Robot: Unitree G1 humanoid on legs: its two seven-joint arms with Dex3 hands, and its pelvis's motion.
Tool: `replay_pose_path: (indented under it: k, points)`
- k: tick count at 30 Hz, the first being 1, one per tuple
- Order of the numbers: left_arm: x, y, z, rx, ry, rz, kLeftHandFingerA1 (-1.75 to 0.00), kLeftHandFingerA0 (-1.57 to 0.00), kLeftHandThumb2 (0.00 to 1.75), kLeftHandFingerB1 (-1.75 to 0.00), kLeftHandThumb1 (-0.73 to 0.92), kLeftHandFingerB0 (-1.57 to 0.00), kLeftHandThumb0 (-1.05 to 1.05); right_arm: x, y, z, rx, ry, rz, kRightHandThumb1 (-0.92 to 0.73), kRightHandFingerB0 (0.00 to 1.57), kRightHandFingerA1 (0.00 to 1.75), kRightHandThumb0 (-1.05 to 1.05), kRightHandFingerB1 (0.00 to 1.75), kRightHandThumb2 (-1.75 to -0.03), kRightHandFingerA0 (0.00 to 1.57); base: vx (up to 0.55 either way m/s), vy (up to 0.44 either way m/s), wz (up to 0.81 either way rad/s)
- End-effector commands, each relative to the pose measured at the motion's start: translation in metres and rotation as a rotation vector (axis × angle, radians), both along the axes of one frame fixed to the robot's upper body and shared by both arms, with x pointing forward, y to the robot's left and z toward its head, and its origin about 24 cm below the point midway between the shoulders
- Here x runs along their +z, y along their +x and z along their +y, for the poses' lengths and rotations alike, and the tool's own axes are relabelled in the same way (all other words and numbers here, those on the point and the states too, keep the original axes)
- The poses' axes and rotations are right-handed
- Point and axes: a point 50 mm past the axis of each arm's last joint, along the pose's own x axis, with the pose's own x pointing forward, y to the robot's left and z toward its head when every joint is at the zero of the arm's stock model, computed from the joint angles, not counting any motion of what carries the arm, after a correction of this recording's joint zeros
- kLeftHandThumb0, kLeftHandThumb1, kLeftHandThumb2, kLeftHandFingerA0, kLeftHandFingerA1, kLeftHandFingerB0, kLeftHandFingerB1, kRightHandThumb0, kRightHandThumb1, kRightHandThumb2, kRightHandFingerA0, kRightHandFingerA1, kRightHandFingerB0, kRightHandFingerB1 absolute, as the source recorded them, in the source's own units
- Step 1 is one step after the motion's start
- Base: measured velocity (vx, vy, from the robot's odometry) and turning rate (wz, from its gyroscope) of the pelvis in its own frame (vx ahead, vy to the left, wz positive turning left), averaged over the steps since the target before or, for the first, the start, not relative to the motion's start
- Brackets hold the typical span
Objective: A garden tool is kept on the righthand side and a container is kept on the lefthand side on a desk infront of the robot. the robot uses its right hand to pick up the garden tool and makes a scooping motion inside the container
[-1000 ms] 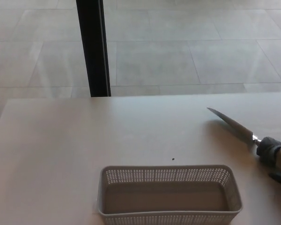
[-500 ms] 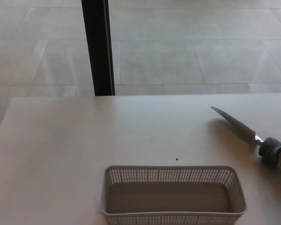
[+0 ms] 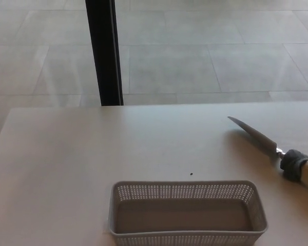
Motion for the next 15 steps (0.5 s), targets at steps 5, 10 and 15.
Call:
replay_pose_path:
  k: [5, 10, 15]
  points:
    - [0.003, -0.004, 0.005, 0.033, 0.019, -0.027, -0.68, -0.66, 0.61, -0.46, 0.68, -0.59, -0.53, -0.063, -0.172, -0.093, -0.728, 0.502, -0.441, -0.82, 0.0, 0.21, -1.05, 0.4, -0.69, 0.0, 0.0, 0.0, 0.0]
    - [0.009, 0.006, 0.01, 0.173, -0.014, -0.183, -0.72, -0.71, 0.58, -0.54, 0.59, -0.66, -0.61, -0.136, -0.193, -0.071, -0.899, 0.838, -0.605, -0.59, 0.0, 0.54, -1.02, 0.41, -1.01, 0.0, 0.0, 0.0, 0.0]
    - [0.013, 0.019, 0.013, 0.235, -0.02, -0.285, -0.55, -0.72, 0.59, -0.49, 0.63, -0.66, -0.54, -0.156, -0.187, -0.053, -0.894, 0.918, -0.59, -0.54, 0.0, 0.6, -0.89, 0.5, -0.99, 0.0, 0.0, 0.0, 0.0]
